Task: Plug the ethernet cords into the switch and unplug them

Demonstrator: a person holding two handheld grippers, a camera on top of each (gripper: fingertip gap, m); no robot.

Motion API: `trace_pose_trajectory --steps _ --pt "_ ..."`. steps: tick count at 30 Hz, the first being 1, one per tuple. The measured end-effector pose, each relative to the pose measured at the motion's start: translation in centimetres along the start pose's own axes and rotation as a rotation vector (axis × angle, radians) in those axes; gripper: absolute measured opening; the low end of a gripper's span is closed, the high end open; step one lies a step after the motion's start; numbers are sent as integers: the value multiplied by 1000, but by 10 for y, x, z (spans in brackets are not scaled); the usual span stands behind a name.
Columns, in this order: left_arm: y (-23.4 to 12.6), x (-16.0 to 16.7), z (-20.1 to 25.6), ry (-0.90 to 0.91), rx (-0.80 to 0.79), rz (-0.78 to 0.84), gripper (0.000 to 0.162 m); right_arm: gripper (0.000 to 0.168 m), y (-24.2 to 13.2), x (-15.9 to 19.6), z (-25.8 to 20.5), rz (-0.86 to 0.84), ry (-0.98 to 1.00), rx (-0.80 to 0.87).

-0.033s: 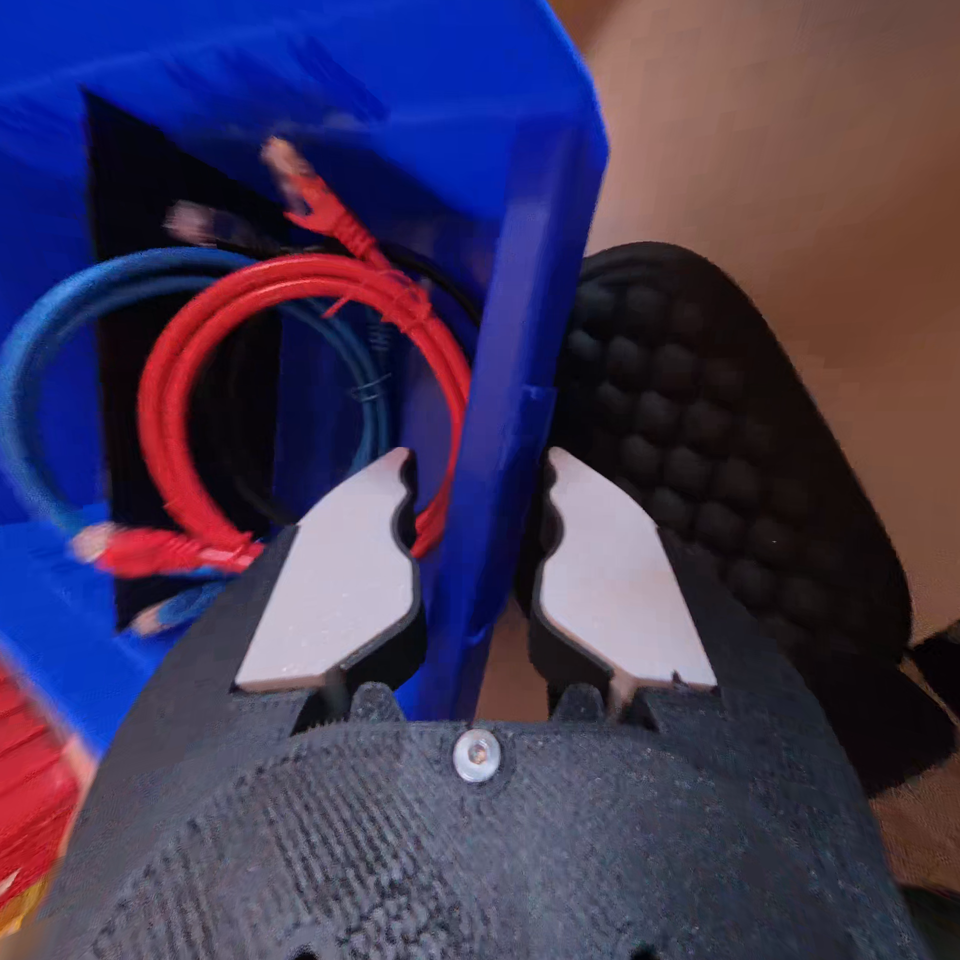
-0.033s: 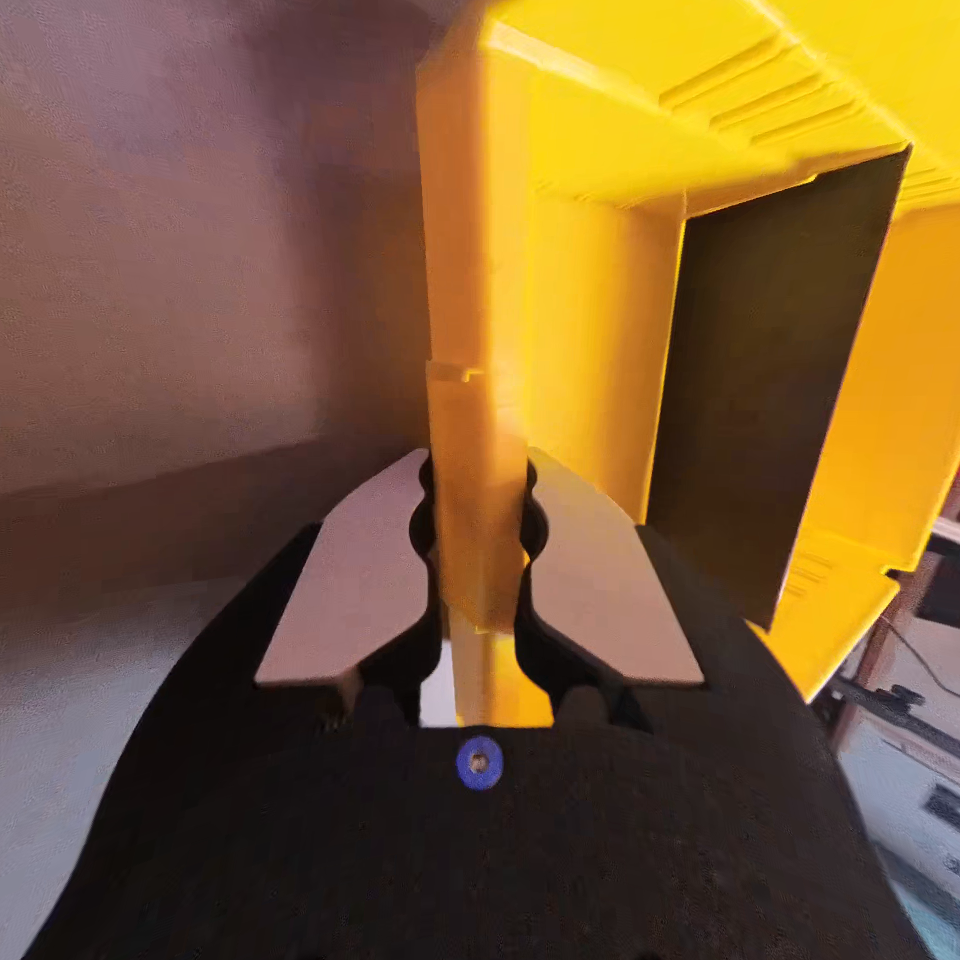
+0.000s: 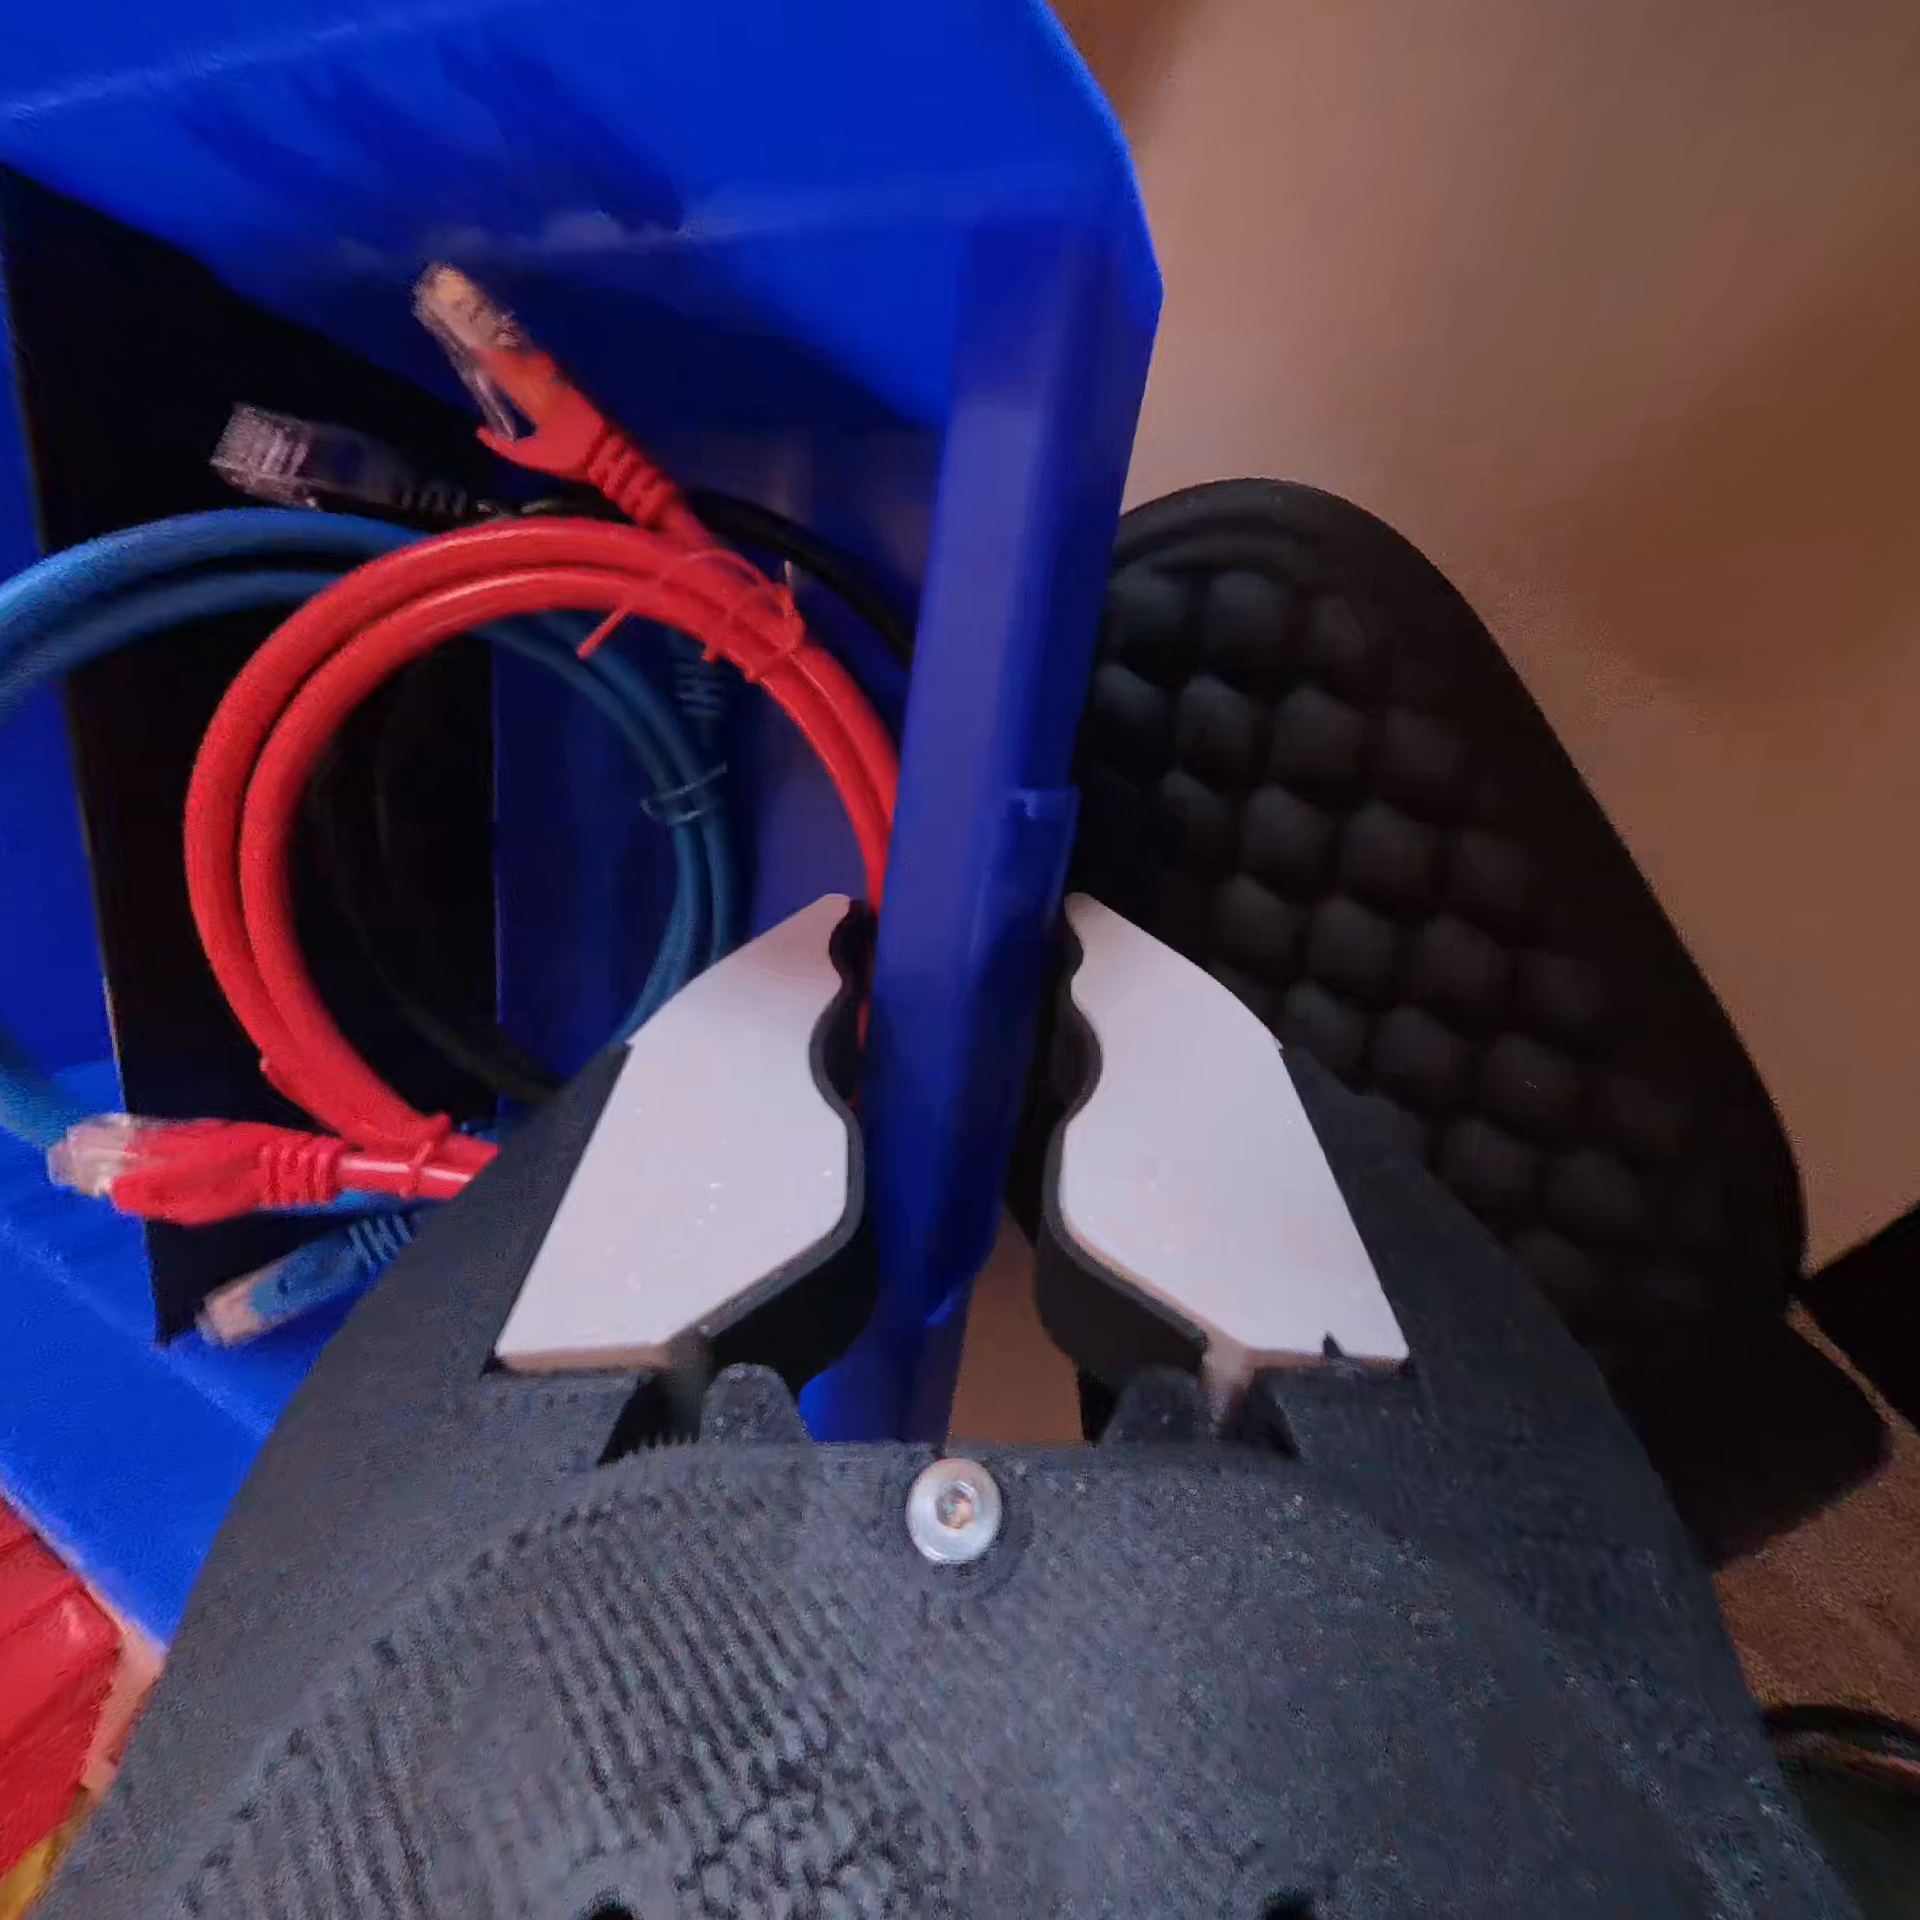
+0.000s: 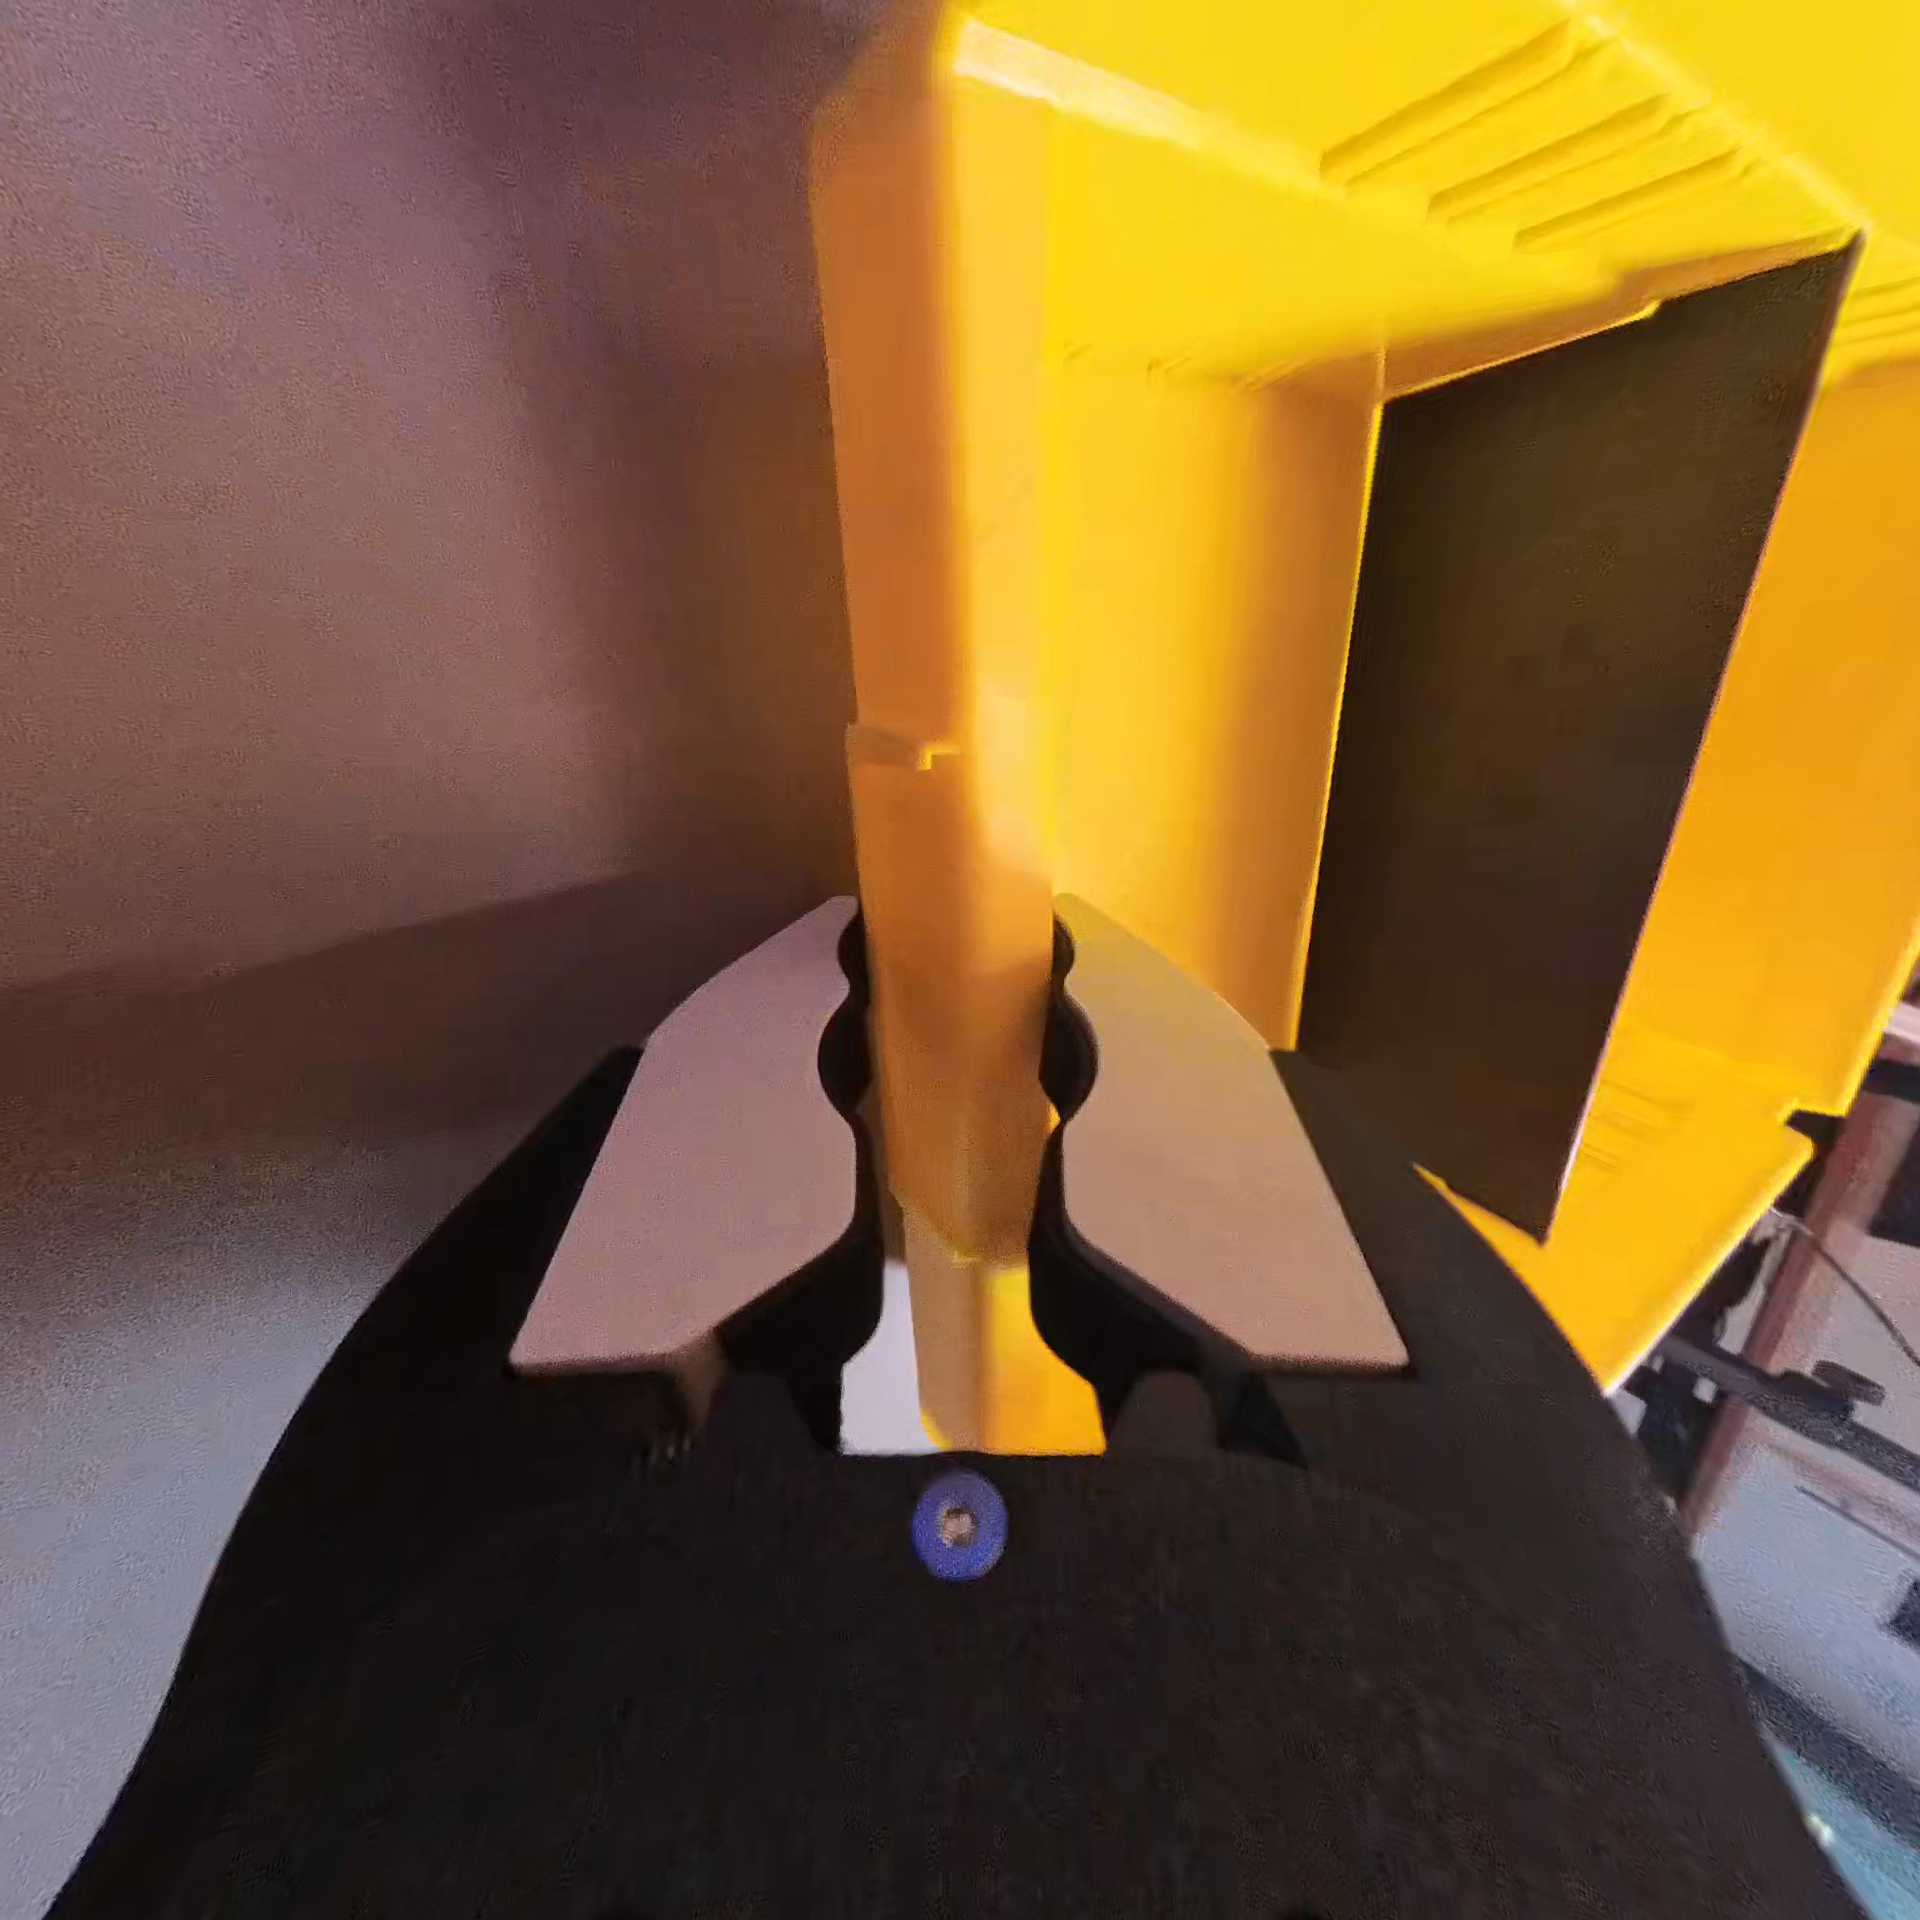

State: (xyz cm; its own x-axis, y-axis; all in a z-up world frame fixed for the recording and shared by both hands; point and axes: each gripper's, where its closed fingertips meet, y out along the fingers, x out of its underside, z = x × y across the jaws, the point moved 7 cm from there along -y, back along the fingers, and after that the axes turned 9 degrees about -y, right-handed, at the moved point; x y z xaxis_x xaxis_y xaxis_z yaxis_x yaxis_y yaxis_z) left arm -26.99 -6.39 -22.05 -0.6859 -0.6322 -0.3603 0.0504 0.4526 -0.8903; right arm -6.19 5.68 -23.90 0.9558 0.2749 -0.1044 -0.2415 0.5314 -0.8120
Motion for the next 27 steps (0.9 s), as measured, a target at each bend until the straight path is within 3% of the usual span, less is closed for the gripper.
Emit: trace_pose_trajectory --steps 6,10,15,20,25,27 --pt "10 -5 -16 100 1 44 29 30 -59 67 -27 49 75 -10" --pt "19 -14 -32 105 23 59 29 30 -76 121 -40 5 88 44" --pt "44 -29 -59 114 -23 17 29 30 -66 185 -30 -87 168 87" --pt "67 -41 -80 112 -40 1 30 30 -39 240 -11 -130 130 114" --pt "78 -52 -98 69 -48 30 30 32 -19 271 14 -161 138 178" --pt "81 -52 -103 48 -40 45 30 44 -22 273 22 -189 180 212"
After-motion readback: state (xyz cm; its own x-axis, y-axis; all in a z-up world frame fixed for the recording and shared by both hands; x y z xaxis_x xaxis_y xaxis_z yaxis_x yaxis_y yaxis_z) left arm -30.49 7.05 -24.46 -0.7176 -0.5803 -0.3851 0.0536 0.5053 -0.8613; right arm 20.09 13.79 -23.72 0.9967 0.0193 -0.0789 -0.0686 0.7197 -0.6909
